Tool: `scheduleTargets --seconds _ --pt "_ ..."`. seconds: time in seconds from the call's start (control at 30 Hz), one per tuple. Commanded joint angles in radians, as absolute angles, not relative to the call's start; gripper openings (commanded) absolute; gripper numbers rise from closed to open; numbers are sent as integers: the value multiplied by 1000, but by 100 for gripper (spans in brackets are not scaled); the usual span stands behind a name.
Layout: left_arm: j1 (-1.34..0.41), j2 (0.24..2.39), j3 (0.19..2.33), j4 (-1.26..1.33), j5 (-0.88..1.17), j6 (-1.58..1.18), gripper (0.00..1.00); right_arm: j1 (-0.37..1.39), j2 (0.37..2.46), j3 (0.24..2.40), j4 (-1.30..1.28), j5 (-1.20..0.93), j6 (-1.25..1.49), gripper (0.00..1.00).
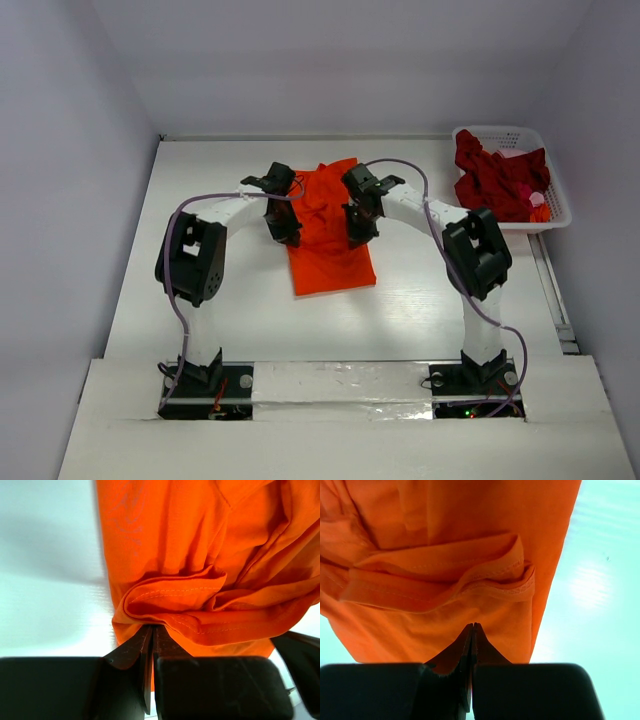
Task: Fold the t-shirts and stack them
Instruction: Fold the tshirt
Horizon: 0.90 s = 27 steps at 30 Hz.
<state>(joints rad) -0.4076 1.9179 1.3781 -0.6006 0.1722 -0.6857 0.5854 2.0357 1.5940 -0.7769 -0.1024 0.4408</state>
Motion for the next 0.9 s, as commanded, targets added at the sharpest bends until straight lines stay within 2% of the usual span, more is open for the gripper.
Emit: scheduleTargets --seconds 0.0,0.87 --pt "-399 1927 1431 -614 169 -681 0 597 2000 1588 -745 -114 436 0" --pt "-371 1934 1422 -598 178 -675 0 597 2184 1726 -732 -74 433 0"
